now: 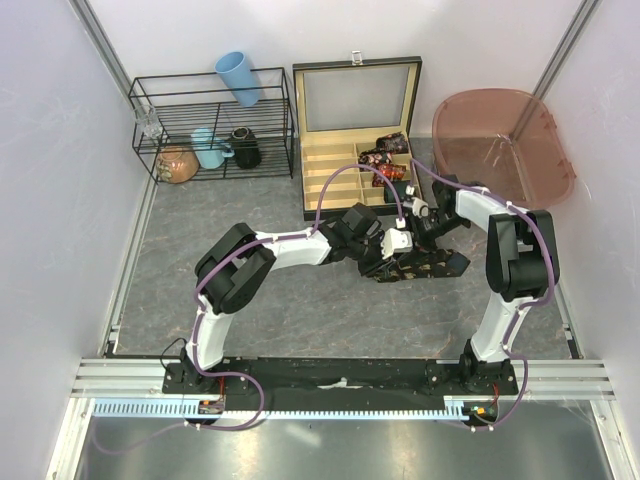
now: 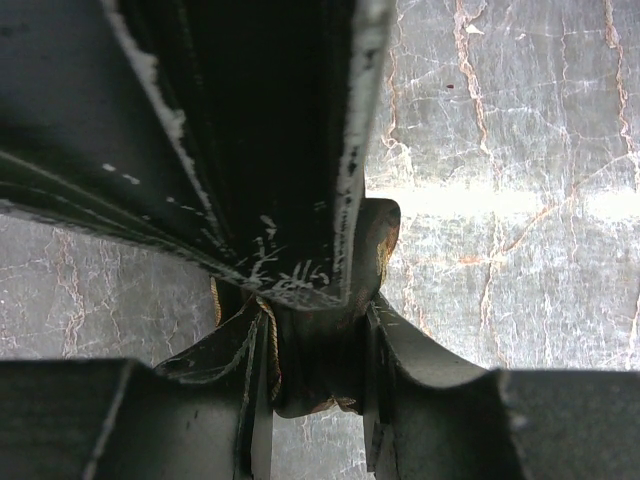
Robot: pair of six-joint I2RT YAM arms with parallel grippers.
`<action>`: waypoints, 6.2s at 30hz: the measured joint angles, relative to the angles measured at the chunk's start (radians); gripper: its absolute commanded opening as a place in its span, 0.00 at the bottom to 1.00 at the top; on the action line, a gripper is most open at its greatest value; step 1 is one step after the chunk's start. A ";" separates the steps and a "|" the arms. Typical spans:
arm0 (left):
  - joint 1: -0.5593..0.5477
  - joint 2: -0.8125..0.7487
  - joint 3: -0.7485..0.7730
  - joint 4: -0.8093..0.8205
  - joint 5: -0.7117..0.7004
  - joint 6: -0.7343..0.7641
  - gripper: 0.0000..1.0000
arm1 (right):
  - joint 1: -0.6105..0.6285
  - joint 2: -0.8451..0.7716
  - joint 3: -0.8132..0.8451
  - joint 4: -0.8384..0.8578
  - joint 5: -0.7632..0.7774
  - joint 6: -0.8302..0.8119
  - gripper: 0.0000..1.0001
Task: Roll the ties
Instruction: Roll the tie at the center of the board.
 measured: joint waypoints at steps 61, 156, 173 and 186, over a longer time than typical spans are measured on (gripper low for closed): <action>-0.002 0.058 0.047 0.076 -0.057 -0.119 0.02 | -0.042 0.077 0.036 0.101 0.301 0.033 0.20; 0.001 0.093 0.113 0.082 -0.025 -0.156 0.44 | -0.037 0.080 -0.039 0.159 0.185 0.191 0.00; 0.020 -0.043 -0.037 -0.043 -0.046 0.014 0.02 | 0.027 0.045 -0.053 0.176 0.084 0.151 0.27; 0.030 -0.022 0.045 -0.196 -0.026 0.062 0.02 | -0.002 0.089 -0.040 0.137 0.101 0.095 0.24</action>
